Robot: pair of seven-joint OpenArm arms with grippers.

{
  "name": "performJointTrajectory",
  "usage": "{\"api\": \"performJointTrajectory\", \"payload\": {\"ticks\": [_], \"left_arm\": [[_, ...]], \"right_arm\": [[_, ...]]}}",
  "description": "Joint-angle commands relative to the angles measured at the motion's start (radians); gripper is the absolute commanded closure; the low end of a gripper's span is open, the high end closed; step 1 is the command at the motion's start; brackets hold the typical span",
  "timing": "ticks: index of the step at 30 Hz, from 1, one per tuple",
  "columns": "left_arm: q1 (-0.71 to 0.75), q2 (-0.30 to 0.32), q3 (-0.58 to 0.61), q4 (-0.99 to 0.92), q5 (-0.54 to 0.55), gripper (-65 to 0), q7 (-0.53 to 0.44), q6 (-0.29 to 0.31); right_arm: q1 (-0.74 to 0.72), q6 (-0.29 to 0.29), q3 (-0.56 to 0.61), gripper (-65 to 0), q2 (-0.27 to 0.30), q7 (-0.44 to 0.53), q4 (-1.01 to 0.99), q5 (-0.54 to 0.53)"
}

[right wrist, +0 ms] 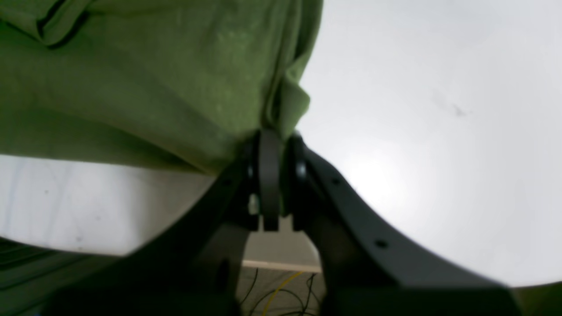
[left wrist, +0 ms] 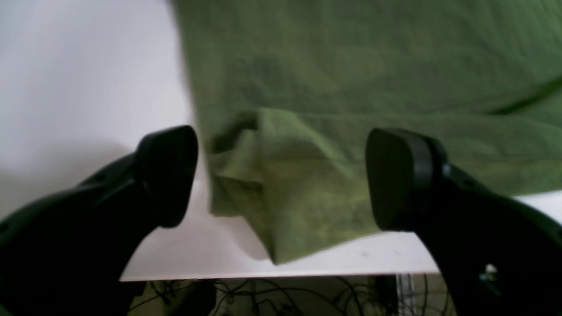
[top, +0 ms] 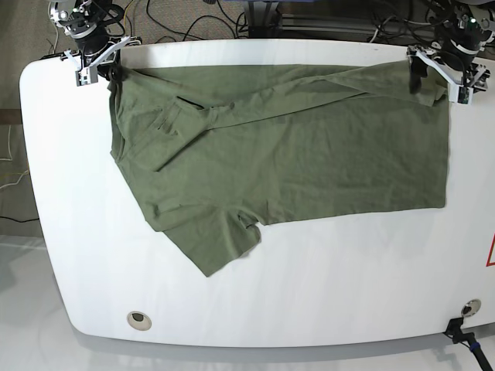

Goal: Fold the T-shirt properly
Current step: 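Hold the shirt edge with both grippers at the table edge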

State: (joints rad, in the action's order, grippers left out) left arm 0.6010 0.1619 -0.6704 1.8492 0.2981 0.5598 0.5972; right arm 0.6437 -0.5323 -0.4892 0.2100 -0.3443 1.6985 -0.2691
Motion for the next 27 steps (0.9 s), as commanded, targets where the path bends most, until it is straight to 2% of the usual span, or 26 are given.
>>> {"api": "performJointTrajectory", "payload": {"ticks": [1,9,27], "left_arm": [[0.013,0.014,-0.007,0.005,0.011,-56.4,-0.02,0.002],[0.007,0.017,0.03,-0.104,0.013,-56.4,-0.02,0.002],[0.015,0.014,0.053,-0.052,0.014,-56.3,-0.02,0.002]], "right_arm": [[0.006,-0.001,-0.004,0.0,0.01,0.009,0.01,-0.008],[0.006,-0.001,-0.004,0.0,0.01,0.009,0.008,-0.008],[0.006,-0.001,-0.004,0.0,0.01,0.009,0.008,-0.009]]}}
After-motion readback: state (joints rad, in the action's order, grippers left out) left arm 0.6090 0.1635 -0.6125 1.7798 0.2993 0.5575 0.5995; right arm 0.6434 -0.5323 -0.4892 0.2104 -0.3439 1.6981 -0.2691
